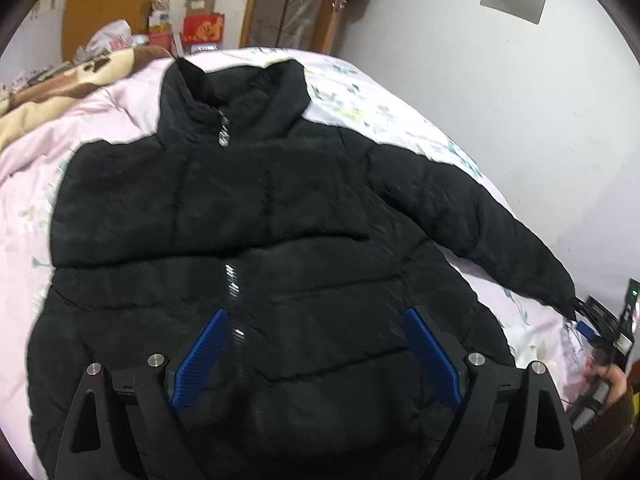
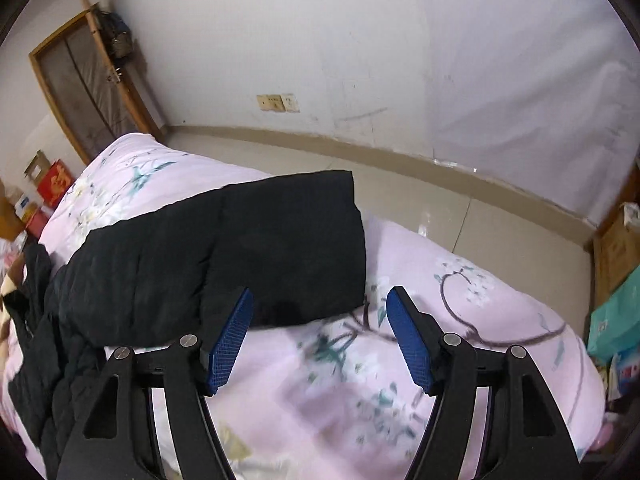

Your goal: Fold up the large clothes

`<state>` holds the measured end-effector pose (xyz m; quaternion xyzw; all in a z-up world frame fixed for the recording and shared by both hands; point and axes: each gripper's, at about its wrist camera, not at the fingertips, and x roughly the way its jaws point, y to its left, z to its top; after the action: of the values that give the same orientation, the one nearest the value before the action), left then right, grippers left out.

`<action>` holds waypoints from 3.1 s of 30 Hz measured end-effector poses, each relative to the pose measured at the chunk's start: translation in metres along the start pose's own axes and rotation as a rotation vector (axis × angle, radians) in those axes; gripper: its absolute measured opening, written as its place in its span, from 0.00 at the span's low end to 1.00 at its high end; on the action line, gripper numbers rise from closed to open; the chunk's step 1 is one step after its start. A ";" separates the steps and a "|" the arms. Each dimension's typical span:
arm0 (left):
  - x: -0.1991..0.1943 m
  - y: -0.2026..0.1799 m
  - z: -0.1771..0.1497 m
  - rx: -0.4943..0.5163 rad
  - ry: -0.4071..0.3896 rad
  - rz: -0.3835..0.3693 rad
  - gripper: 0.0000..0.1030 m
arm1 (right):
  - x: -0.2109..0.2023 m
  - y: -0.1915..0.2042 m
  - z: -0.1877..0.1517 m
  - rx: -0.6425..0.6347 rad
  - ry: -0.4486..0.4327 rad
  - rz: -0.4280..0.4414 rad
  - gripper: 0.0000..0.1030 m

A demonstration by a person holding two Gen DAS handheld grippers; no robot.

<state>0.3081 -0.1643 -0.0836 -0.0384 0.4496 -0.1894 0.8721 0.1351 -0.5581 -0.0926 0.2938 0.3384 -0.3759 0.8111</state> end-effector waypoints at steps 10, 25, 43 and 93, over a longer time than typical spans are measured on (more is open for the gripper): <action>0.007 -0.006 -0.007 0.006 0.024 0.016 0.88 | 0.015 0.005 0.009 -0.015 0.026 0.015 0.19; -0.021 0.025 0.003 -0.060 -0.022 0.013 0.88 | -0.095 0.097 0.017 -0.215 -0.217 0.296 0.07; -0.045 0.129 0.002 -0.224 -0.073 0.046 0.88 | -0.108 0.322 -0.118 -0.698 -0.041 0.672 0.07; 0.009 0.093 0.084 -0.291 -0.075 -0.224 0.10 | -0.051 0.257 -0.116 -0.599 0.053 0.557 0.52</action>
<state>0.4077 -0.0904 -0.0625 -0.2211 0.4323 -0.2167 0.8469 0.2801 -0.3123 -0.0651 0.1346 0.3614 -0.0189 0.9225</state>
